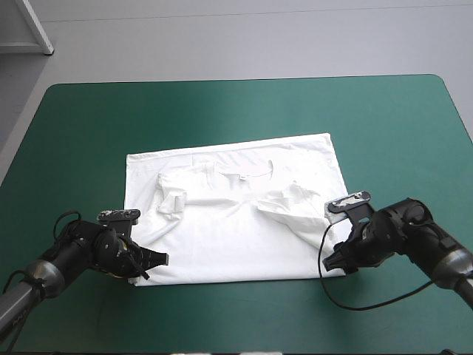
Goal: Fold the cloth
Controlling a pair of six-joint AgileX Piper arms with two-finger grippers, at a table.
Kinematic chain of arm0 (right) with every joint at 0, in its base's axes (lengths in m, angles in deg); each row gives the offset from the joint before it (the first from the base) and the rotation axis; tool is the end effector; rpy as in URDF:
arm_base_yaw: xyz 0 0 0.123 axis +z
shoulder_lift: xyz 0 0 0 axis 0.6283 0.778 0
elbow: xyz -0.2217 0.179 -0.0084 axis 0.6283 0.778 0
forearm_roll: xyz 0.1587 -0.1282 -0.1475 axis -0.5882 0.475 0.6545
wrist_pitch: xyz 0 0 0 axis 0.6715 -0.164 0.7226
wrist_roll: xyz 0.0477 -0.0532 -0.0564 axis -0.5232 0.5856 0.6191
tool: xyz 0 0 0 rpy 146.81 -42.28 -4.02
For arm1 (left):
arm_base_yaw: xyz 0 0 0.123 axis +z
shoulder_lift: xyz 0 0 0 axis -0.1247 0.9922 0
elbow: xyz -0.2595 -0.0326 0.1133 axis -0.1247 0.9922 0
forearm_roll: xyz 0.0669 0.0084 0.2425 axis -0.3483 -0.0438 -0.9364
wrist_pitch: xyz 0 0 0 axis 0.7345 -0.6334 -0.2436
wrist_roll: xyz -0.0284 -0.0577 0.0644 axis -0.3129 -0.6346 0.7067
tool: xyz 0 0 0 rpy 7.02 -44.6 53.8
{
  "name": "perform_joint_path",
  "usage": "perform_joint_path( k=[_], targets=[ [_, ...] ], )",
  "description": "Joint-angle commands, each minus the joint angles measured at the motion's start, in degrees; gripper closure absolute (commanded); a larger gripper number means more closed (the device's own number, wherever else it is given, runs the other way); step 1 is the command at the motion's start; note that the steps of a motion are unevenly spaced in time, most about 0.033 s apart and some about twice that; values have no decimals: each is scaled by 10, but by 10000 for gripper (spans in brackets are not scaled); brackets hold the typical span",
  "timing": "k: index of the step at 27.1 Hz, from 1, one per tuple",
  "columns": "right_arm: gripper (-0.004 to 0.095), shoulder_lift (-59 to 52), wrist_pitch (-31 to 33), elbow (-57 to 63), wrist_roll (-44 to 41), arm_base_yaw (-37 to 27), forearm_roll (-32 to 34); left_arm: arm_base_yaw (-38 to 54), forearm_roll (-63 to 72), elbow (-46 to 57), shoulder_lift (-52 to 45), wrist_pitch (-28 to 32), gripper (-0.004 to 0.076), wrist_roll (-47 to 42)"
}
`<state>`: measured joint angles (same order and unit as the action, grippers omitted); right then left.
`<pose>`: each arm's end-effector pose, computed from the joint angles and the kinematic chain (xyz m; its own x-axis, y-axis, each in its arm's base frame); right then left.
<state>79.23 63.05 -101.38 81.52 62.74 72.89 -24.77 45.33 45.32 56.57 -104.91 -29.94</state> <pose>0.1901 0.0839 0.2541 -0.8833 -0.3810 -0.2731 -0.3966 0.9180 0.0021 0.1817 -0.0593 0.1984 -0.9843 -0.0088 -0.1763 0.0045 0.9972 -0.0747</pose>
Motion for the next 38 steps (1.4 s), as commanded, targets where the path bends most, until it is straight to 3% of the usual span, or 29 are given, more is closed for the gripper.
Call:
perform_joint_path(
  k=[1,4,6,11,18,25,30,38],
  targets=[
    [358,38,-33,1,-4,0,-11,-2,-28,23,17,-10,727,3],
    [374,105,-58,11,5,0,-42,-2,-30,23,-1,-10,729,3],
    [463,132,-66,11,18,0,-57,-2,-30,23,-17,-15,729,3],
    [928,118,-83,11,27,0,-50,-2,-35,16,-65,-48,729,2],
    [927,57,-54,-12,21,0,-36,-2,-59,-85,-80,-139,731,-4],
    [927,26,-45,-117,21,0,-22,-1,-79,-235,-61,-163,732,4],
    [927,67,-86,-236,20,0,25,21,-108,-341,25,-205,732,28],
    [927,217,-90,-447,5,-13,82,110,-43,-485,159,-194,732,104]
  ],
)
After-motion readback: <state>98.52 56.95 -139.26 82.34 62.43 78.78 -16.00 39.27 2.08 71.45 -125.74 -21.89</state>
